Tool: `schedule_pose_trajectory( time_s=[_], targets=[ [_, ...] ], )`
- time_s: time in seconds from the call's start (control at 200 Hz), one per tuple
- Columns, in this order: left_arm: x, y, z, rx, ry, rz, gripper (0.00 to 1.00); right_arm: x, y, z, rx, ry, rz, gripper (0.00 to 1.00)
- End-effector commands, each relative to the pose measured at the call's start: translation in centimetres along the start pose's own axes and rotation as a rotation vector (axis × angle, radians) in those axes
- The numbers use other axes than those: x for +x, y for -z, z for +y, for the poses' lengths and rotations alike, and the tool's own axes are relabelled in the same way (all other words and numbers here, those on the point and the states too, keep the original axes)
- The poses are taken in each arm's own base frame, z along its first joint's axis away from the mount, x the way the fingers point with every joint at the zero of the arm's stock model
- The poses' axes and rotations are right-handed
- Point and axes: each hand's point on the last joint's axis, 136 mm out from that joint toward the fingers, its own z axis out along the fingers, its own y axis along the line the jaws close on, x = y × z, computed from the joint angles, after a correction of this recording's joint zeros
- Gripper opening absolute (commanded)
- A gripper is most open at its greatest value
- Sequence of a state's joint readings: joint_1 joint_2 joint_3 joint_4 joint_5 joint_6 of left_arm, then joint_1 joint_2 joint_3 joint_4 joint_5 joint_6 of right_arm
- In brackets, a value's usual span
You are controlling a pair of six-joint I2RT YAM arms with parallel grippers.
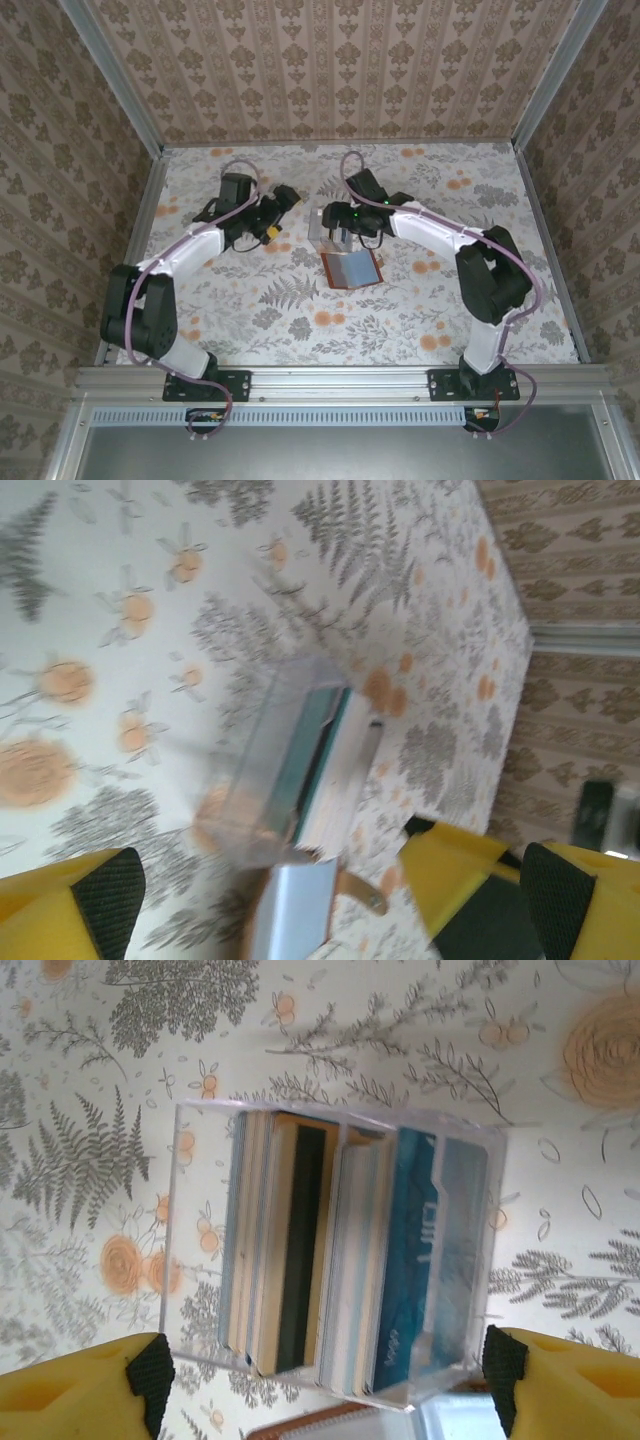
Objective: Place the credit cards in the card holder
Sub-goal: Move the storage box to the center of the table.
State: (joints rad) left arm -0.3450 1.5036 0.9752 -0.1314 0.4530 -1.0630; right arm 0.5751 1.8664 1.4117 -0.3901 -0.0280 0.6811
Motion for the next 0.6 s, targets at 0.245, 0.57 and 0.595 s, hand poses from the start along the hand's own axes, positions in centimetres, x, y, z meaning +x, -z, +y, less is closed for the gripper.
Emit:
schedule_pose_trajectory(
  time_s=[0.245,0.57,0.595],
  targets=[
    [3.6,1.3,5.6,-0.117,-0.094,0.075,1.0,0.0,-3.3,-0.8,0.304,0.173,-0.003,0.93],
    [3.3,1.6,6.0,-0.145,-0.13,0.056,1.0,-1.8,-1.0,-3.6,0.46,0.238,-0.076,0.9],
    [3.3,1.6,6.1,-0.147,-0.128,0.054,1.0,-2.0,-0.7,-3.7,0.465,0.241,-0.076,0.89]
  ],
)
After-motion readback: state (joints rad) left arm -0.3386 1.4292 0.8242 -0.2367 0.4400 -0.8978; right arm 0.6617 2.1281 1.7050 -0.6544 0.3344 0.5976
